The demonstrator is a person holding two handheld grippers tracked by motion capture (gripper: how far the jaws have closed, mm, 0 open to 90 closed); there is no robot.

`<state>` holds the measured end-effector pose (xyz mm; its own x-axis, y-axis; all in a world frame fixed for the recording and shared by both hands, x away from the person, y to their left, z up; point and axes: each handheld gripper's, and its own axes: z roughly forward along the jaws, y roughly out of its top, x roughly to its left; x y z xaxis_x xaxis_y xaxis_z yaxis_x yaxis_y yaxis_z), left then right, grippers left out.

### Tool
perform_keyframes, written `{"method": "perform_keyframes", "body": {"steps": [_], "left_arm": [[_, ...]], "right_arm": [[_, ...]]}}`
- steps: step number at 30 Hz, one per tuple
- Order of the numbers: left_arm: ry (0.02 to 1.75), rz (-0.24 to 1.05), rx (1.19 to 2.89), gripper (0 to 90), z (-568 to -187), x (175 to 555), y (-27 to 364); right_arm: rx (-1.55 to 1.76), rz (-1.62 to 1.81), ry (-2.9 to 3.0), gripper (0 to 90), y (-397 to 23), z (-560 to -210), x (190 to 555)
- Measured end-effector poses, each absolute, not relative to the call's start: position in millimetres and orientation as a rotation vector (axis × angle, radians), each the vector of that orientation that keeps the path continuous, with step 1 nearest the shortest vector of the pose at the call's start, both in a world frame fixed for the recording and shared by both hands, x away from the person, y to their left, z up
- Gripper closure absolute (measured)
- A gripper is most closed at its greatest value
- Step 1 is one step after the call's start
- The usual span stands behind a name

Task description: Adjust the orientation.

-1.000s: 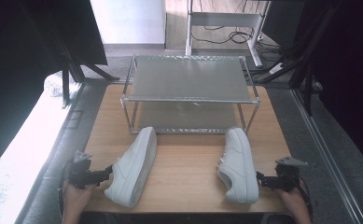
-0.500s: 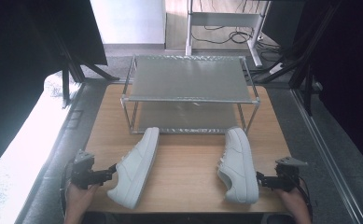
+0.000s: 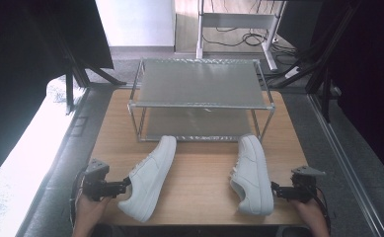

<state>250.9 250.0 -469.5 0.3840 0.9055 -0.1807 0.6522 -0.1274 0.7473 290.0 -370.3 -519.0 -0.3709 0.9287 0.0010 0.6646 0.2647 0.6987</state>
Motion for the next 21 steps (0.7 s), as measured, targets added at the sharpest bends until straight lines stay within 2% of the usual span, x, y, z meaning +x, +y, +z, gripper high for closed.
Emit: {"method": "perform_keyframes", "body": {"steps": [14,21], "left_arm": [[1.321,0.432,1.828,0.0,-465,247,256],[1.357,0.474,1.909,0.0,-480,253,252]], "right_arm": [[1.442,0.872,2.133,0.0,-370,-519,290],[1.438,0.87,2.134,0.0,-369,-519,290]]}}
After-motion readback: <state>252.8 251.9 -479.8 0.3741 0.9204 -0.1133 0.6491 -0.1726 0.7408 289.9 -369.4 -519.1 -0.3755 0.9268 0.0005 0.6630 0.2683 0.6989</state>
